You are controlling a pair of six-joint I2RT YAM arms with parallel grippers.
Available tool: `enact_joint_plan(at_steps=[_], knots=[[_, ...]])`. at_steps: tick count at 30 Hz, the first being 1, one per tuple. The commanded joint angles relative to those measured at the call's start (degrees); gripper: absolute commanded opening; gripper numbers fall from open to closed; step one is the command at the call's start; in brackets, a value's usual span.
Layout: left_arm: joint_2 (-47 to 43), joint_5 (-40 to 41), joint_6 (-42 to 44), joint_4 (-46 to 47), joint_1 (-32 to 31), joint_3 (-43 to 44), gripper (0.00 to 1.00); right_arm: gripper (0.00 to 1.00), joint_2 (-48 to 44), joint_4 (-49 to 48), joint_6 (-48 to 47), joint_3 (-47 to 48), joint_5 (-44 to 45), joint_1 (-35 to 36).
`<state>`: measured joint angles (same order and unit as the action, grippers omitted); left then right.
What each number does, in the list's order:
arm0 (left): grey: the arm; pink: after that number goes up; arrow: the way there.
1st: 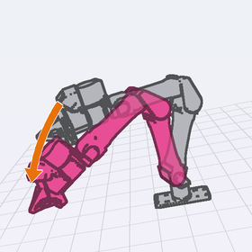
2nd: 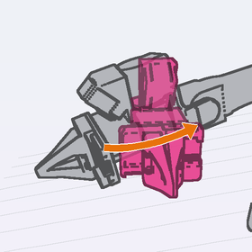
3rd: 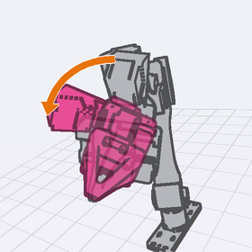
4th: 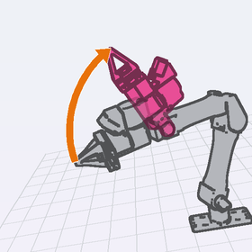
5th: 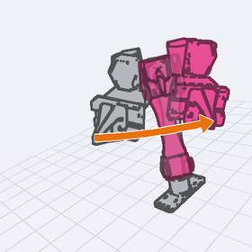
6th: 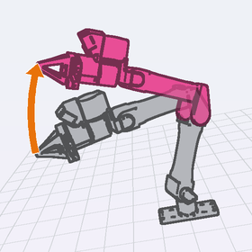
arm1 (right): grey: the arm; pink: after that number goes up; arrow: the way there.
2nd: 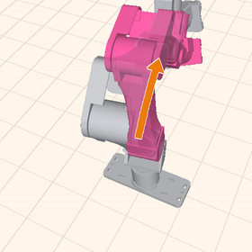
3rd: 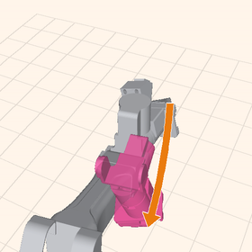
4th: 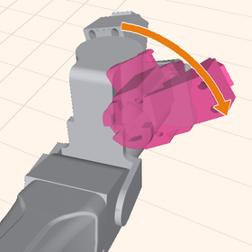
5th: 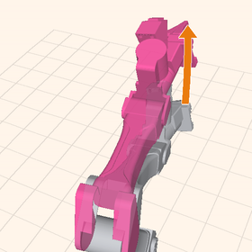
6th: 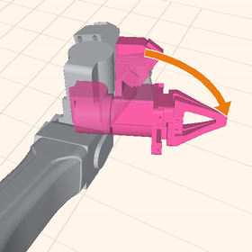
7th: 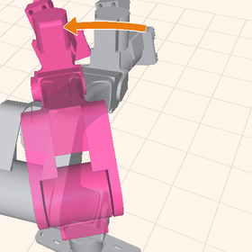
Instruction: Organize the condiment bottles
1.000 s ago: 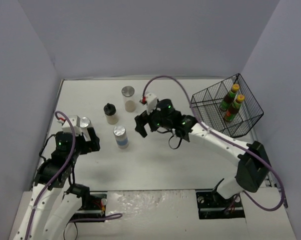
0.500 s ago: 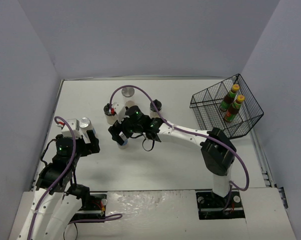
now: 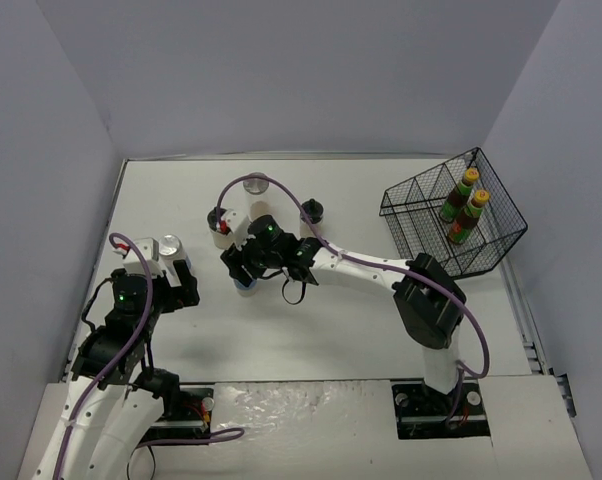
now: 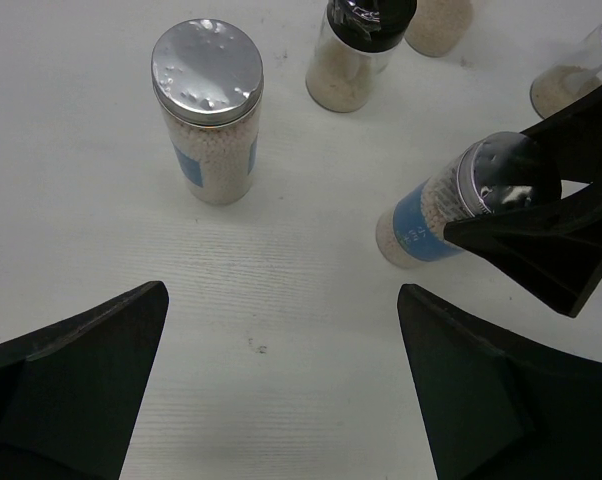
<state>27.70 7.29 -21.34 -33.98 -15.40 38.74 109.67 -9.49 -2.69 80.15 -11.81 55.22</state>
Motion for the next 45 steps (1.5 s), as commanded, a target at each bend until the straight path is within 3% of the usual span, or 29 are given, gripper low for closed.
enact_joint_plan(at_steps=[1,9,14,19,20,26,34,45], knots=[[0.57,0.97,0.68,3.65,-0.52,1.6,0.97,0.09,-8.45,-1.72,0.07,0.19,4.88,-0.37],[0.46,4.34,0.03,2.04,-1.69,1.88,0.97,0.0,-23.92,4.72,7.36,-2.87,18.73,-8.33],[0.87,4.25,-0.28,1.88,-2.17,2.4,0.97,0.0,-33.47,9.14,11.27,-3.18,27.31,-20.84],[0.44,3.96,-0.29,2.35,-3.55,2.23,0.97,0.0,-36.63,12.12,13.8,-1.76,31.03,-32.41],[0.5,3.96,-0.29,2.42,-3.74,2.3,0.97,0.0,-36.63,12.12,14.25,-1.43,30.97,-36.73],[1.04,4.04,-0.11,2.07,-3.93,2.48,0.97,0.0,-32.88,11.99,15.35,1.51,29.44,-47.18],[2.48,3.39,0.07,2.2,-3.67,2.57,0.97,0.0,-28.46,6.33,16.01,0.71,32.11,-52.36],[4.22,1.48,0.78,3.13,-3.25,2.61,0.97,0.0,-20.05,3.1,16.25,0.65,31.22,-53.99]])
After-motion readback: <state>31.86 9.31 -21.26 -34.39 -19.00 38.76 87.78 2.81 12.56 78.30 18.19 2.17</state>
